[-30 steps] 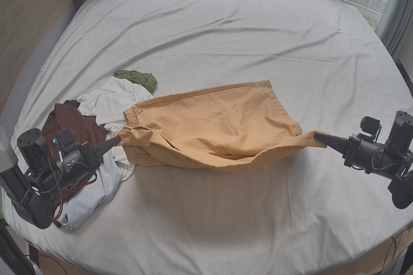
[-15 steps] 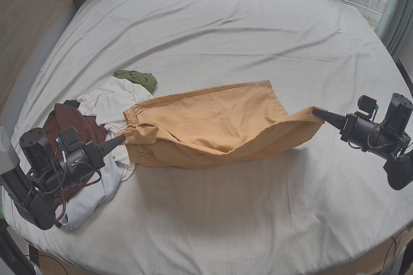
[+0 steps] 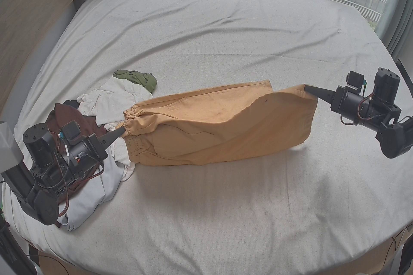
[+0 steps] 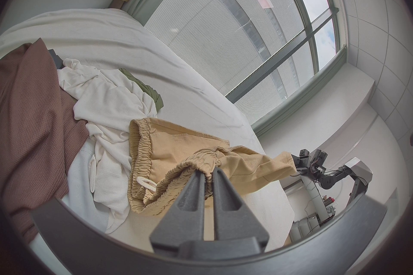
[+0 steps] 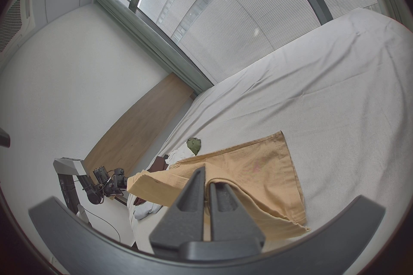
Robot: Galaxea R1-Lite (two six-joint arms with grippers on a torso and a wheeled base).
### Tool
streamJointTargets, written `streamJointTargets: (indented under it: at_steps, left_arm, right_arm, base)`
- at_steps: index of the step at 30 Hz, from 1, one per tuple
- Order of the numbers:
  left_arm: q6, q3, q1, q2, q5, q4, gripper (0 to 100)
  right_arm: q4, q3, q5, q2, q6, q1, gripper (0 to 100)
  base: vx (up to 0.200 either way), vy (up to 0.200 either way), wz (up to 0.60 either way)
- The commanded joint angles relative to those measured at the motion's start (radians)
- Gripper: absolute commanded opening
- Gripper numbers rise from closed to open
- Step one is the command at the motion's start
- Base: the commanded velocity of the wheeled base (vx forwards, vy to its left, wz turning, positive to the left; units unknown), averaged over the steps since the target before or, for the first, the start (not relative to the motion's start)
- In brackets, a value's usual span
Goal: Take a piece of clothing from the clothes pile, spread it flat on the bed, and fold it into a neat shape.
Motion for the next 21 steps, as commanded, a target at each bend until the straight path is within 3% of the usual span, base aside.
streamJointTargets:
  at_steps: [1, 15, 21]
  left_arm:
    - [-0.002, -0.007, -0.001, 0.017, 0.002, 0.000, 0]
    - [-0.005, -0.039, -0.002, 0.052, 0.048, 0.001, 0]
    - [-0.010, -0.072, -0.002, 0.089, 0.076, 0.001, 0]
  right_arm:
    - [0.026, -0.084, 0.000, 0.068, 0.002, 0.000, 0]
    - [0.086, -0.225, 0.000, 0.161, 0.004, -0.003, 0]
    - [0.090, -0.300, -0.029, 0.227, 0.010, 0.002, 0]
  base:
    - [0.000, 0.000, 0.00]
    - [0.000, 0.000, 0.00]
    - [0.000, 0.000, 0.00]
